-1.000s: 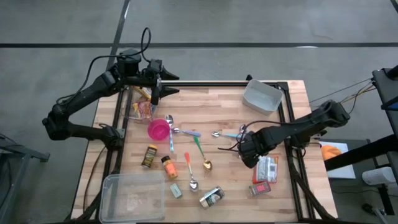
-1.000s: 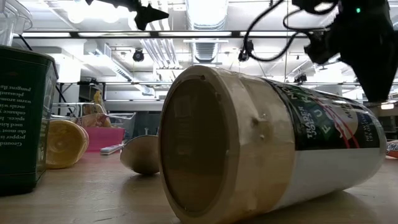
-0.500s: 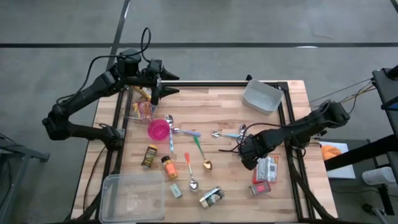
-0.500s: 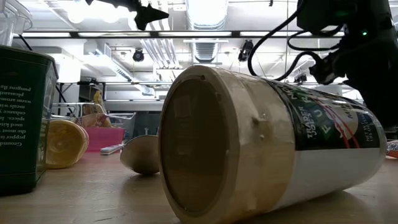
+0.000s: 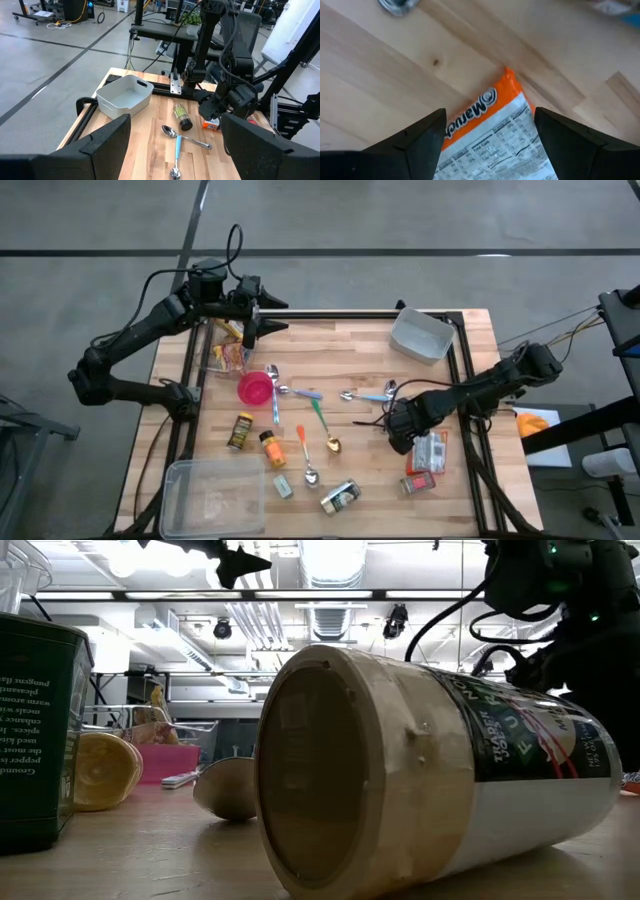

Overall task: Pick & Place Food Item
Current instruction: Put the orange noodle pack into the clear bin

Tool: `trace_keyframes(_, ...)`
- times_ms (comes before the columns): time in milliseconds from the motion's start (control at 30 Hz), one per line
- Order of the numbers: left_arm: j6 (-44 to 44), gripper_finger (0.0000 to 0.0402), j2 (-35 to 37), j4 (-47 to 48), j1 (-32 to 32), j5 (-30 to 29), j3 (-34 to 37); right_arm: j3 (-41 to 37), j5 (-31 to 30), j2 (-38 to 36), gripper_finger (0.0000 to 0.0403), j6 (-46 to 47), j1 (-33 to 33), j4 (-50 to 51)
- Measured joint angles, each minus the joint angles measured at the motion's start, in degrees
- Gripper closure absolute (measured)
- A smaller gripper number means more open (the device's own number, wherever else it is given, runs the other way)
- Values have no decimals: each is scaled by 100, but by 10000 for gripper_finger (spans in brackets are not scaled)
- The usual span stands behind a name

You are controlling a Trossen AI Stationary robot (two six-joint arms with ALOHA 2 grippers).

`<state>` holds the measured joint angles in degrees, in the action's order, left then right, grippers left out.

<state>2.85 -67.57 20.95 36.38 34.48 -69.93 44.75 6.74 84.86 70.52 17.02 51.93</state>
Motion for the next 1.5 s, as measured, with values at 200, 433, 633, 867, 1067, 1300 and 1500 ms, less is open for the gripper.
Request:
trace_keyframes(200,0,89,0,0,0,0,0,-122,126,0,101,2,0,13)
trace_keyframes(433,2,89,0,0,0,0,0,-180,145,0,124,2,0,-1)
trace_keyframes(633,10,89,0,-1,0,0,0,-192,145,0,200,2,0,-16)
trace_keyframes(867,13,89,0,0,0,0,0,-192,145,0,279,2,0,-31)
trace_keyframes(1067,13,89,0,0,0,0,0,-192,145,-2,349,0,0,-31)
trace_keyframes(1300,13,89,0,0,0,0,0,-190,154,-4,384,0,0,-31)
trace_keyframes(1500,11,89,0,-2,0,0,0,-5,212,-49,383,-20,0,34)
